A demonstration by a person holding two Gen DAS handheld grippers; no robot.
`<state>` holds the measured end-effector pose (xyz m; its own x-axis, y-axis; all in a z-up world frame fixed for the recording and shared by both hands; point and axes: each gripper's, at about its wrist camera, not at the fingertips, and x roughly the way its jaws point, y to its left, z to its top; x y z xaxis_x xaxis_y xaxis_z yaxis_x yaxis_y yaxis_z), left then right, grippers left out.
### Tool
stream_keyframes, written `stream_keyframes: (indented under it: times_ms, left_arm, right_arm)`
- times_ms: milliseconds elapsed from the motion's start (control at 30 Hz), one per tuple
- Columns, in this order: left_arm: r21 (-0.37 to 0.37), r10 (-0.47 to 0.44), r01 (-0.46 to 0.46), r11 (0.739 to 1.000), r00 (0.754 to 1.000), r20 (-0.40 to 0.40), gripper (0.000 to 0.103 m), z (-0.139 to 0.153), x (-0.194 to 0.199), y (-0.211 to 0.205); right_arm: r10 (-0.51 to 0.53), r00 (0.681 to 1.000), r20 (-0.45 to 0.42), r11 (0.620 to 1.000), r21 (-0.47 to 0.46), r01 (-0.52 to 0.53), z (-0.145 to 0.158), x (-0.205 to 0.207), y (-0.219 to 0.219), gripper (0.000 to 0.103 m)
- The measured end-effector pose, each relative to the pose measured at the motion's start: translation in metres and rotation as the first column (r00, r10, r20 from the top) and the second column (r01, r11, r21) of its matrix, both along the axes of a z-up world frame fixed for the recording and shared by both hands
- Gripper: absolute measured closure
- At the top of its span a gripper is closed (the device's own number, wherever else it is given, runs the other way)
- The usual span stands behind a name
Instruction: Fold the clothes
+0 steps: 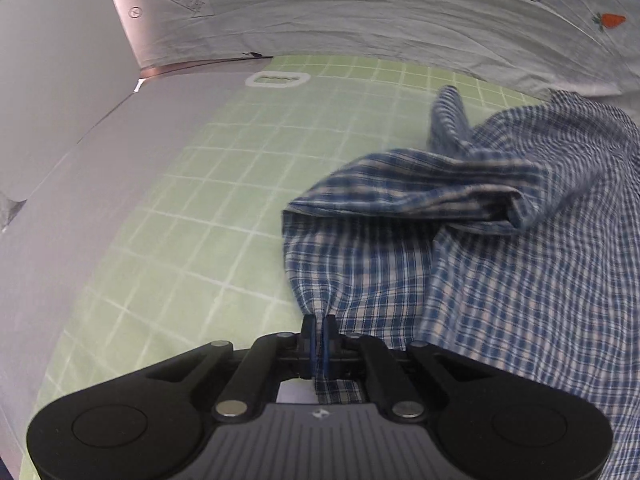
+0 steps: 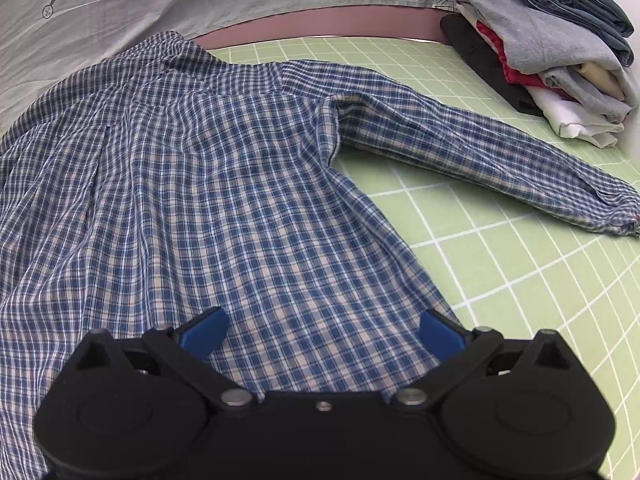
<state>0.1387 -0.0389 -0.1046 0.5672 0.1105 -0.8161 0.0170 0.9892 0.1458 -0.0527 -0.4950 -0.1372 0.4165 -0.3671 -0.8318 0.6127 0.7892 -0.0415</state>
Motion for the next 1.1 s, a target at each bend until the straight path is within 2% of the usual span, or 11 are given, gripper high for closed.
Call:
stream_keyframes:
  times_ms: [133,233,367,433,500,567,667,767,867,1000,1100]
  left_arm:
    - [0.165,0.087,-0.108,0.98,0.988,0.129,0.1,0.021,0.009,0.028]
    - [0.18,0.149,-0.201,0.963,0.953,0.265,0.099,0.046,0.011,0.045]
    - [0.18,0.149,-0.194,0.964,0.961,0.233,0.094,0.046,0.013,0.037]
    - [0.094,0.186,-0.204,0.975,0.968,0.17,0.093,0.038,0.012,0.038]
    - [-0.097,0.267,-0.258,0.961,0.959,0.096,0.088,0.031,0.006,0.048]
    - [-0.335,0.376,-0.35,0.875,0.927,0.015,0.076,0.025,-0.006,0.065]
    - [-0.587,0.509,-0.469,0.66,0.854,-0.109,0.049,0.011,-0.025,0.088]
    - [-0.713,0.603,-0.531,0.458,0.775,-0.19,0.046,-0.002,-0.04,0.107]
    - [-0.763,0.679,-0.564,0.314,0.695,-0.235,0.038,-0.009,-0.045,0.124]
    - [-0.783,0.728,-0.572,0.243,0.641,-0.243,0.033,-0.007,-0.04,0.143]
    - [-0.753,0.76,-0.602,0.266,0.611,-0.22,0.029,-0.003,-0.027,0.152]
  right_arm:
    - [0.003,1.0,0.002,1.0,0.001,-0.003,-0.001,-0.001,-0.001,0.0]
    - [0.002,1.0,0.003,1.0,0.004,-0.002,-0.001,-0.001,-0.001,0.0]
    - [-0.007,1.0,0.008,1.0,0.01,0.007,-0.003,-0.002,-0.004,0.0]
    - [-0.013,1.0,0.011,1.0,0.013,0.013,-0.004,-0.003,-0.005,0.0]
    - [-0.016,1.0,0.011,1.0,0.015,0.016,-0.005,-0.003,-0.006,0.0]
    - [-0.016,1.0,0.01,1.0,0.015,0.016,-0.005,-0.004,-0.007,0.0]
    - [-0.018,1.0,0.01,1.0,0.016,0.018,-0.004,-0.005,-0.006,0.0]
    - [-0.016,1.0,0.009,1.0,0.015,0.016,-0.004,-0.005,-0.006,0.0]
    - [-0.01,1.0,0.007,1.0,0.016,0.01,-0.004,-0.002,-0.007,0.0]
    - [-0.01,1.0,0.008,1.0,0.017,0.01,-0.005,0.0,-0.007,0.0]
    - [-0.014,1.0,0.012,1.0,0.017,0.013,-0.005,-0.001,-0.007,0.0]
